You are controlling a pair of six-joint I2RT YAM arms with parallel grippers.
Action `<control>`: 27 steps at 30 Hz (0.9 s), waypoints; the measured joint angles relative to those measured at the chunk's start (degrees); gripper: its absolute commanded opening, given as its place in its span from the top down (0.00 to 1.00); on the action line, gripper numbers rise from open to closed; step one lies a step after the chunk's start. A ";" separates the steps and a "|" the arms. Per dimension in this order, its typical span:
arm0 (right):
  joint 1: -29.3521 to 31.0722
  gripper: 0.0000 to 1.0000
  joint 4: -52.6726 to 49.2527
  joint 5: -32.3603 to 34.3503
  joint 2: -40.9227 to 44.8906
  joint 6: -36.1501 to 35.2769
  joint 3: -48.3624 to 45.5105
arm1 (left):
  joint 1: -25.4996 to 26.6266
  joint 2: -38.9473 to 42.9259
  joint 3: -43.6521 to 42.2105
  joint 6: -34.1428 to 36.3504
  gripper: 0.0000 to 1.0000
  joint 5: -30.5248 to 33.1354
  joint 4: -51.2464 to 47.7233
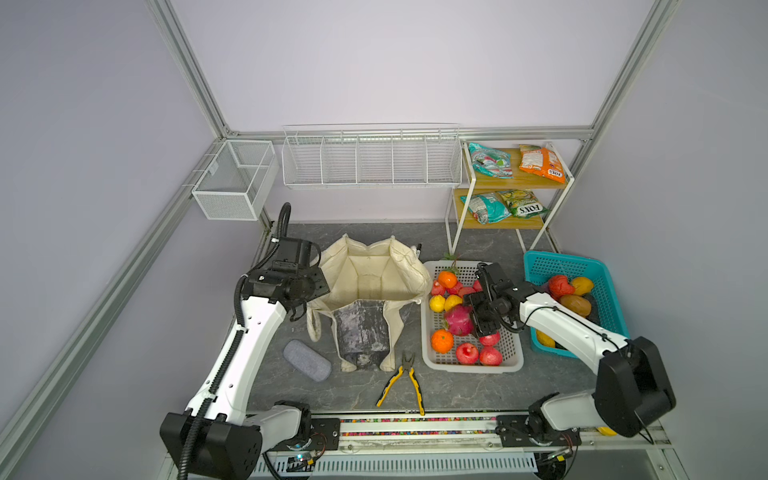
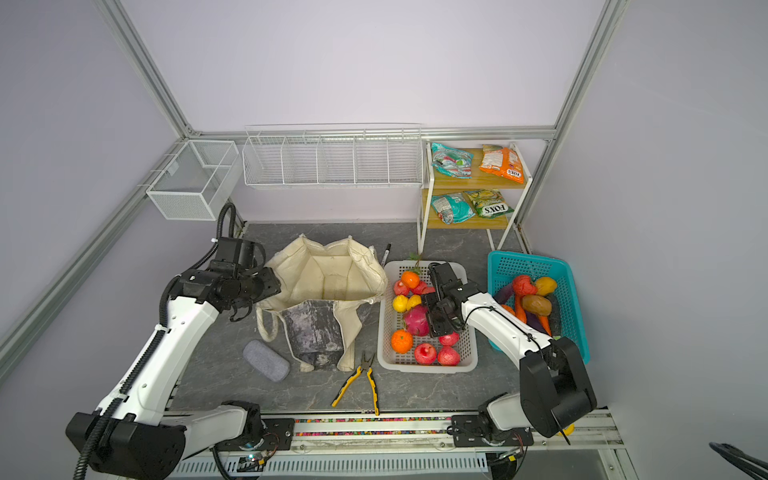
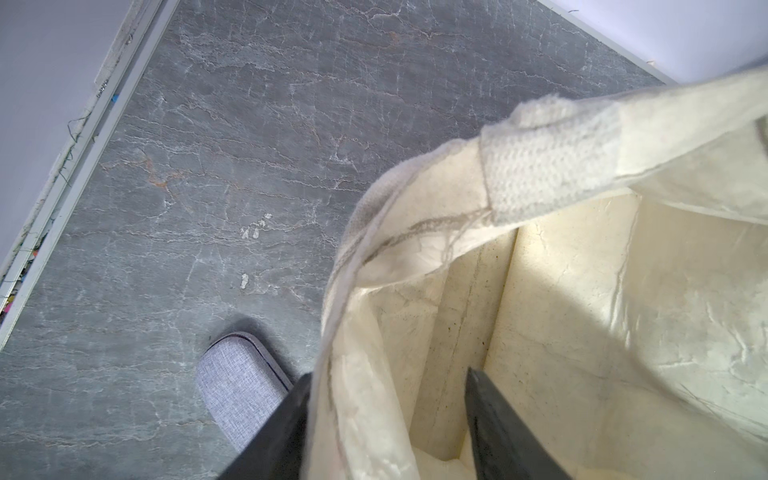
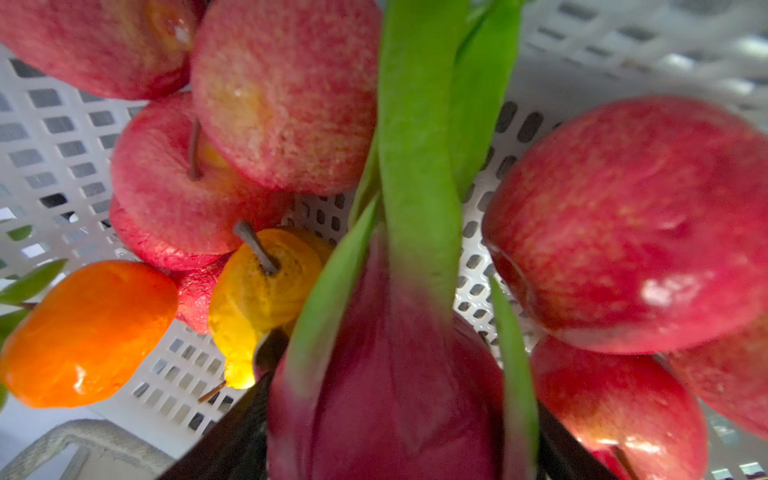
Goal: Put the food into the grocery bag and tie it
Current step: 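Close the right gripper on the dragon fruit and lift it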
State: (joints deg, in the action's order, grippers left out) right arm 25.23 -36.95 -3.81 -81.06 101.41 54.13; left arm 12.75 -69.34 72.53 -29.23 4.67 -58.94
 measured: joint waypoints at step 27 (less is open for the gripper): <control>1.36 0.32 -17.18 14.47 9.25 -16.46 24.04 | 0.00 0.26 0.00 0.17 0.71 -1.33 -0.04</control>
State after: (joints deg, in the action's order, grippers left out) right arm 26.59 -54.13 10.66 -71.81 84.95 78.17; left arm 12.75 -69.08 72.53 -29.06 3.33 -58.98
